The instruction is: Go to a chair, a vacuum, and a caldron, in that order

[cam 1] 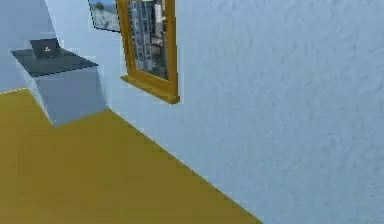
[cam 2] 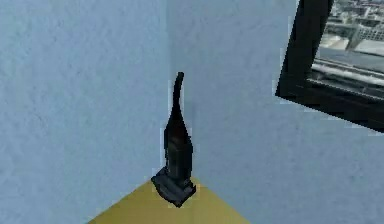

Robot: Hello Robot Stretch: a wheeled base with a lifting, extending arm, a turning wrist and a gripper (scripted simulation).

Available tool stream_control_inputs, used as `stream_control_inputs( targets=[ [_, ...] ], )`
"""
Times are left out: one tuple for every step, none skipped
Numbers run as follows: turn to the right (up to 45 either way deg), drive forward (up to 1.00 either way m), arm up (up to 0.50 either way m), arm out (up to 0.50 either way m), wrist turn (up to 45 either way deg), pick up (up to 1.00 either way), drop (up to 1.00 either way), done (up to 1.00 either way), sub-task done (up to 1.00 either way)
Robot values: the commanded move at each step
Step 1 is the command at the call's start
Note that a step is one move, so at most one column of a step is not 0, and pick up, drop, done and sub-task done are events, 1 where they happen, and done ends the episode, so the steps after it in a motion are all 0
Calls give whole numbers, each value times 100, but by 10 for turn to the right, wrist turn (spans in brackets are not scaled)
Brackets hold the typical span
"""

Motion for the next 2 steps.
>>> stream_control_inputs(
  targets=[
    [-450, 0, 0, 0, 0, 0, 0, 0, 0],
    [-150, 0, 0, 0, 0, 0, 0, 0, 0]
  ],
)
